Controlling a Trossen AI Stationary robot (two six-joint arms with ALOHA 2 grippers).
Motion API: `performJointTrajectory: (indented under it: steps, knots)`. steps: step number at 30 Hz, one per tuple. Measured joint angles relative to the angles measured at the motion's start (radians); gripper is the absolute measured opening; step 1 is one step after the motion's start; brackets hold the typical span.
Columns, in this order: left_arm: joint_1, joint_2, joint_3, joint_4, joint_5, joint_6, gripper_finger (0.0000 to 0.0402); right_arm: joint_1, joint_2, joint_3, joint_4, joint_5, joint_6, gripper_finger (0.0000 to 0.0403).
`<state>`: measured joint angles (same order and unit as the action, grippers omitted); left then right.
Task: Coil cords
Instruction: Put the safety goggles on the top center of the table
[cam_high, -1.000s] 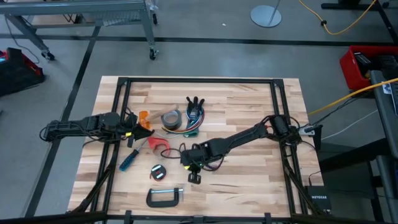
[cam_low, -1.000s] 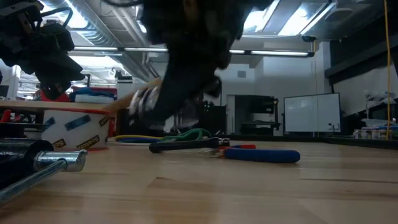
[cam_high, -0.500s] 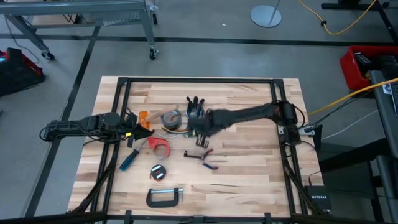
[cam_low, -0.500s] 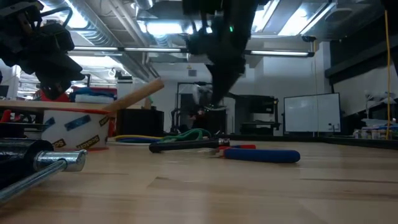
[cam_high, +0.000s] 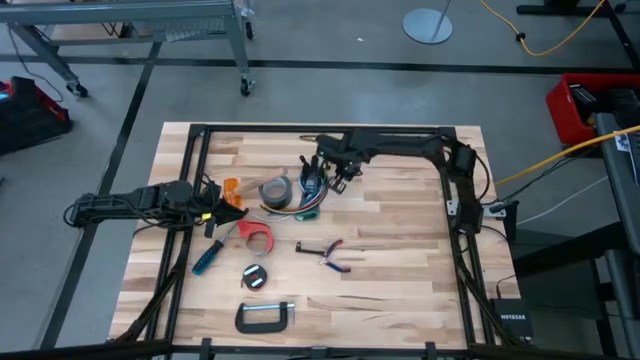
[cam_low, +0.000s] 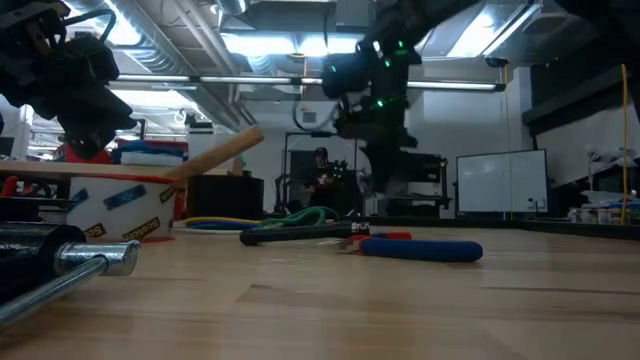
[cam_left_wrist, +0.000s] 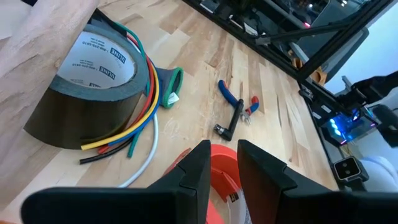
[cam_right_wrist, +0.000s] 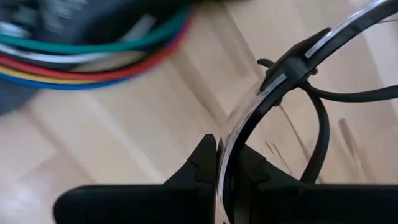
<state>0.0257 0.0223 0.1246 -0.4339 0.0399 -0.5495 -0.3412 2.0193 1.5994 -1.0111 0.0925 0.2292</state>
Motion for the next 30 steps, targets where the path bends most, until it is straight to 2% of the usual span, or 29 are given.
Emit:
performJointTrajectory:
  steps: [5, 12, 15, 21, 30]
  knots:
    - [0.000, 0.000, 0.000, 0.000, 0.000, 0.000, 0.0072, -0.047, 0.000, -0.102, 0.097, -0.078, 0.000, 0.0017]
    - [0.000, 0.000, 0.000, 0.000, 0.000, 0.000, 0.0072, -0.064, -0.006, -0.232, 0.290, -0.125, -0.001, 0.0017]
    - [0.000, 0.000, 0.000, 0.000, 0.000, 0.000, 0.0072, -0.067, -0.006, -0.250, 0.307, -0.131, -0.002, 0.0024]
    - [0.000, 0.000, 0.000, 0.001, -0.001, -0.002, 0.0072, -0.064, 0.005, -0.254, 0.330, -0.051, -0.001, 0.0083]
    - [0.000, 0.000, 0.000, 0.000, -0.001, 0.000, 0.0072, -0.066, 0.005, -0.255, 0.340, -0.020, -0.005, 0.0192]
